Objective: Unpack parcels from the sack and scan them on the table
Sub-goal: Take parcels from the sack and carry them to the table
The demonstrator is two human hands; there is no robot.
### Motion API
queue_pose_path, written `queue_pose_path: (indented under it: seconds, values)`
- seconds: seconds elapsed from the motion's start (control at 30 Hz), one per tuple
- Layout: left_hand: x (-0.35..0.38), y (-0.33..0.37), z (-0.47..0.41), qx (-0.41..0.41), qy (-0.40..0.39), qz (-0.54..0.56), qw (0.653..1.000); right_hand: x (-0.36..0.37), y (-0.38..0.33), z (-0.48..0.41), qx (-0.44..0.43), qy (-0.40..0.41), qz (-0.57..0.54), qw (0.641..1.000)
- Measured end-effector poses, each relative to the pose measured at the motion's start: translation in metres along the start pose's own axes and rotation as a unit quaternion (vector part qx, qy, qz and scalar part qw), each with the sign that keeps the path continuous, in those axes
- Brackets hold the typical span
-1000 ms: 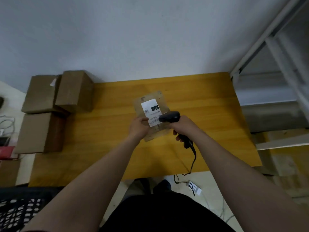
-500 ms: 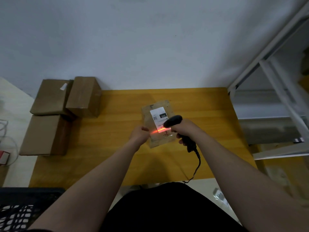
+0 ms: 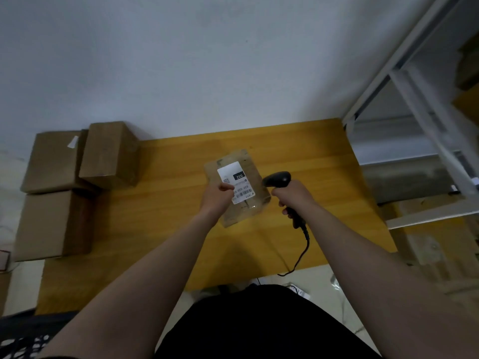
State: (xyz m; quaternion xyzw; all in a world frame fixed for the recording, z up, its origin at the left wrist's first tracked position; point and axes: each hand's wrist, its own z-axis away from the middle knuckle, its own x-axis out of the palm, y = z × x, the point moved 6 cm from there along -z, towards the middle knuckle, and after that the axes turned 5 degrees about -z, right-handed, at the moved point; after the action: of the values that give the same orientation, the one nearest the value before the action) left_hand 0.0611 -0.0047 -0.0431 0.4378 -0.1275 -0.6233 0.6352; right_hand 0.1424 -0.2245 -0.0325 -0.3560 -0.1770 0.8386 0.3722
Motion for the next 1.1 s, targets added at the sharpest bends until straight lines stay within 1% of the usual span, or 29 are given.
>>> queue_pose_path:
  seconds: [0.07, 0.13, 0.27, 0.3, 0.37, 0.43, 0.47, 0.53, 0.63, 0.67, 0.73, 0.77, 0.83, 0.87, 0.9, 1.0, 1.1]
  values:
    - [0.016, 0.012, -0.002, 0.013, -0.016, 0.004, 1.000, -0.014, 0.021, -0.015, 0.014, 0.028, 0.007, 1.000]
    - [0.035, 0.025, -0.005, 0.029, -0.026, -0.011, 0.999, -0.024, 0.050, -0.031, 0.047, 0.034, 0.000, 0.998]
    - [0.074, 0.042, -0.014, 0.052, -0.040, -0.058, 0.996, -0.030, 0.112, -0.059, 0.139, 0.015, -0.034, 0.990]
    - [0.082, 0.044, -0.016, 0.054, -0.033, -0.082, 0.995, -0.030, 0.125, -0.066, 0.154, 0.014, -0.038, 0.987]
    - [0.091, 0.046, -0.023, 0.048, 0.030, -0.161, 0.985, -0.029, 0.143, -0.079, 0.172, 0.013, -0.043, 0.984]
    - [0.097, 0.047, -0.027, 0.006, 0.100, -0.239, 0.966, -0.030, 0.152, -0.091, 0.180, 0.018, -0.037, 0.983]
    - [0.100, 0.048, -0.029, -0.017, 0.115, -0.260, 0.959, -0.030, 0.156, -0.097, 0.185, 0.021, -0.034, 0.982]
    - [0.107, 0.048, -0.031, -0.040, 0.127, -0.284, 0.950, -0.028, 0.163, -0.102, 0.200, 0.021, -0.037, 0.979]
    - [0.104, 0.045, -0.033, -0.048, 0.159, -0.298, 0.940, -0.023, 0.173, -0.106, 0.221, 0.022, -0.076, 0.972]
    - [0.099, 0.041, -0.032, -0.053, 0.175, -0.289, 0.940, -0.024, 0.171, -0.105, 0.225, 0.034, -0.088, 0.970]
    - [0.085, 0.033, -0.032, -0.075, 0.206, -0.259, 0.941, -0.031, 0.164, -0.103, 0.239, 0.110, -0.075, 0.962]
    - [0.077, 0.028, -0.032, -0.093, 0.216, -0.243, 0.941, -0.035, 0.155, -0.101, 0.235, 0.152, -0.058, 0.958]
    - [0.061, 0.017, -0.034, -0.137, 0.220, -0.217, 0.941, -0.041, 0.128, -0.099, 0.188, 0.208, -0.028, 0.959]
    - [0.054, 0.010, -0.035, -0.152, 0.215, -0.197, 0.944, -0.041, 0.113, -0.100, 0.153, 0.217, -0.015, 0.964]
    - [0.047, 0.004, -0.036, -0.161, 0.207, -0.170, 0.950, -0.038, 0.098, -0.102, 0.119, 0.209, -0.008, 0.971]
    - [0.033, -0.017, -0.039, -0.172, 0.159, -0.103, 0.967, -0.015, 0.049, -0.106, 0.028, 0.120, -0.013, 0.992]
    - [0.023, -0.039, -0.039, -0.187, 0.095, 0.000, 0.978, 0.022, 0.008, -0.096, -0.032, 0.001, -0.040, 0.999]
